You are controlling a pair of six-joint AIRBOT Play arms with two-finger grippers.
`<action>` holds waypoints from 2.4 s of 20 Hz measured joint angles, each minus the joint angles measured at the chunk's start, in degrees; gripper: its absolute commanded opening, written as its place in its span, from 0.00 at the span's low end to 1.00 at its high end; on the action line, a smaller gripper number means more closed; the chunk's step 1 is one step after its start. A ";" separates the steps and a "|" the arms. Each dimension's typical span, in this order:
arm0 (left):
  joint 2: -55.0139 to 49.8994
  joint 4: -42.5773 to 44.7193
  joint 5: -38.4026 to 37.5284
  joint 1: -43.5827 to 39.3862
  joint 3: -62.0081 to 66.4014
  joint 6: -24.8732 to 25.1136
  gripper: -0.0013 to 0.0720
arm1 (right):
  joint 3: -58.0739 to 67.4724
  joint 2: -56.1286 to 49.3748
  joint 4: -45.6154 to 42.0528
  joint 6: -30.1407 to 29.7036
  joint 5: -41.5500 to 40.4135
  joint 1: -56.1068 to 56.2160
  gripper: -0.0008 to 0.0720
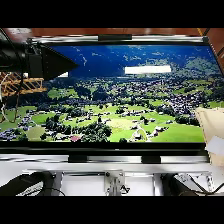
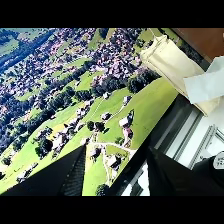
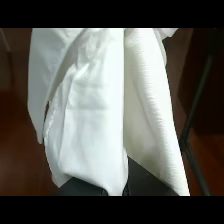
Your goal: Fold the shirts.
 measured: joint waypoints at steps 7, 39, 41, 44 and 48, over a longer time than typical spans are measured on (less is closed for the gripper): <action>0.00 0.00 0.63 0.00 0.00 0.04 0.66 | -0.02 2.40 1.29 4.15 3.08 -8.59 0.72; -14.36 22.97 4.24 0.35 0.09 -7.96 0.64 | -30.53 -3.30 37.88 -2.93 8.72 57.13 0.85; -17.49 30.08 -0.46 0.35 0.13 -11.65 0.65 | -28.24 -8.28 34.51 -3.04 8.04 67.10 0.86; -21.99 37.00 -7.50 0.35 0.13 -14.47 0.65 | -23.39 -14.78 26.67 -5.11 13.97 77.42 0.86; -24.52 40.89 -9.86 0.35 0.13 -15.96 0.65 | -20.44 -18.23 21.79 -5.22 18.49 82.77 0.86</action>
